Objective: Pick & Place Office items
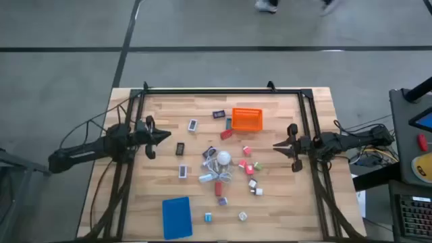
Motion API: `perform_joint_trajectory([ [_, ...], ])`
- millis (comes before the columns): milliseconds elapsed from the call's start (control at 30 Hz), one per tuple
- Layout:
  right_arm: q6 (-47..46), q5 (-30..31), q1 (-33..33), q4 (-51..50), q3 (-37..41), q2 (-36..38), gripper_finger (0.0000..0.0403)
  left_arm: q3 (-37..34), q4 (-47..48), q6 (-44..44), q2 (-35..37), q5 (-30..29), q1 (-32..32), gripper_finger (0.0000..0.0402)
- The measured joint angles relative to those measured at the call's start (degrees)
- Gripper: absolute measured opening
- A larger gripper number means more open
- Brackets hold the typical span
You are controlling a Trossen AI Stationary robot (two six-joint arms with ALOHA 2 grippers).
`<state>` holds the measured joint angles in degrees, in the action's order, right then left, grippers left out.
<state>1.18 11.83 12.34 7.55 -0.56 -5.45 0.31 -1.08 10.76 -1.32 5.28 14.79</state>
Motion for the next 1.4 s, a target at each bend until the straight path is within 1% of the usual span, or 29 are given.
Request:
perform_joint_trajectory([
  [300,-1.2,0.2,0.0,2.1,0.0,0.1,0.0054,0.0,-0.6,-0.7,0.0,-0.6,0.0,0.0016],
  [1400,-1.6,0.3,0.0,1.9,0.0,0.1,0.0054,0.0,0.3,-1.9,-0.2,-0.4,0.0,0.0016],
])
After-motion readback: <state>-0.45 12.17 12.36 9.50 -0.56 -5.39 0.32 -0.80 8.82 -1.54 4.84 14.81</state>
